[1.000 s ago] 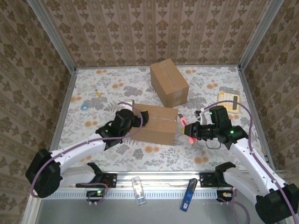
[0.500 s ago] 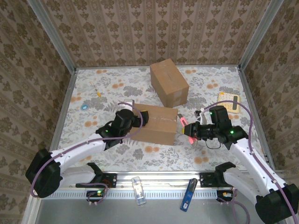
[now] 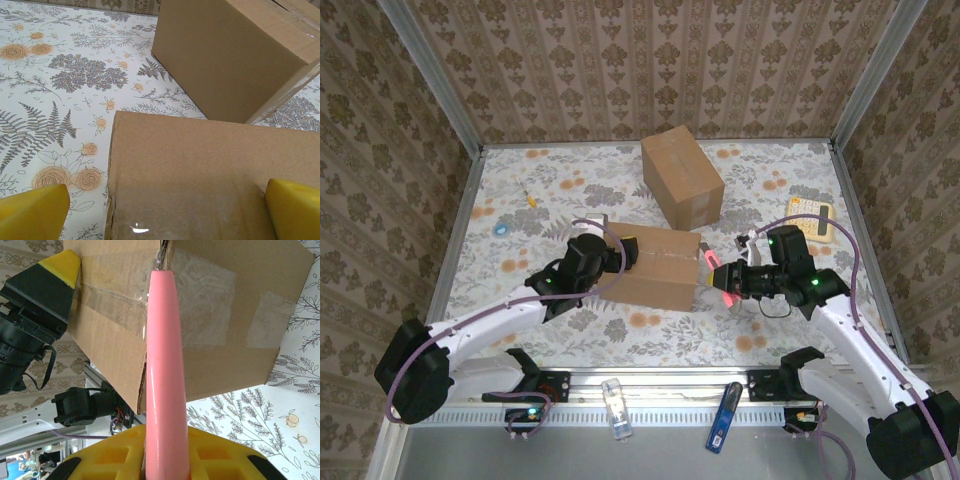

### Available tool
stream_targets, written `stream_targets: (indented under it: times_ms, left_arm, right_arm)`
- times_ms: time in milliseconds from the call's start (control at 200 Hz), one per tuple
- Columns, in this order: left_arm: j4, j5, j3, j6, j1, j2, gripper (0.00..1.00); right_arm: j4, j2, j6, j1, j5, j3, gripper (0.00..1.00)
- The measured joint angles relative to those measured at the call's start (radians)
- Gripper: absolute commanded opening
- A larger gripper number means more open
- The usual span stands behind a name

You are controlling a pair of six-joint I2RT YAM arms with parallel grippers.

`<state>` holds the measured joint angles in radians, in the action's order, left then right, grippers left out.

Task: Unpack the express box

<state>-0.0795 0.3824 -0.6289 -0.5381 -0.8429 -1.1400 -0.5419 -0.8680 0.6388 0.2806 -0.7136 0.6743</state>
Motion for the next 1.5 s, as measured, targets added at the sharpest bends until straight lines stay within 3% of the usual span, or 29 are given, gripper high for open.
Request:
stream_targets:
  times_ms: [910,1500]
  left_arm:
    - [-0.005,0.004,0.0,-0.001,0.0,-0.008,0.98]
    - [-0.027,0.004,0.021,-0.08,0.001,-0.015,0.96]
  right_arm:
    - [-0.017,-0.018,-0.004,0.049,0.019,0.0,0.0]
    - [-0.023,0.007,0.0,0.099,0.056,-0.01,0.0]
